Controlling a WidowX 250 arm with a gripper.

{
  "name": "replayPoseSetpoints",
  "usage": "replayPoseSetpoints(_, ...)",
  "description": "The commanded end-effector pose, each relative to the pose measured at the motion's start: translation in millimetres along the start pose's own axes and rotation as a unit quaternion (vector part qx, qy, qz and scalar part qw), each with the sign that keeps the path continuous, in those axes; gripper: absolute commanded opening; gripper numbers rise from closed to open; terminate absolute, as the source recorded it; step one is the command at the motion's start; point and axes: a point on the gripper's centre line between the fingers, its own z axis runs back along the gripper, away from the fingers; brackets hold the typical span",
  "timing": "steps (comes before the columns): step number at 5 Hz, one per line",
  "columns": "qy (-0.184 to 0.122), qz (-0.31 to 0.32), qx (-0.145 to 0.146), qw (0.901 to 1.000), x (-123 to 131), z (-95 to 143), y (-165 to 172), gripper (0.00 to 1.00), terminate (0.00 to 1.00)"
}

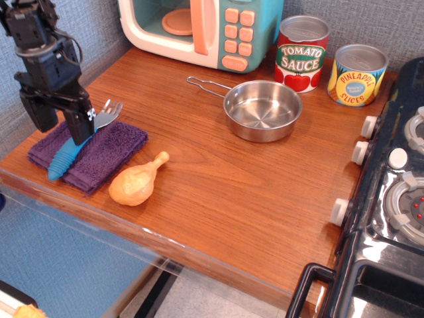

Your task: Move the blue utensil to the bottom right corner of the table just before the pot.

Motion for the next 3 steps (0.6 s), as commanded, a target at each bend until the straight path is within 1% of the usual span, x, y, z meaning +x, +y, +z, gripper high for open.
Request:
replayPoseSetpoints(1, -0.012, 0.004, 0.023, 0.9997, 6, 0, 2, 1.00, 0.00)
replayPoseSetpoints(3, -0.009, 0.007, 0.034, 0.9993, 6, -11, 0, 1.00, 0.00)
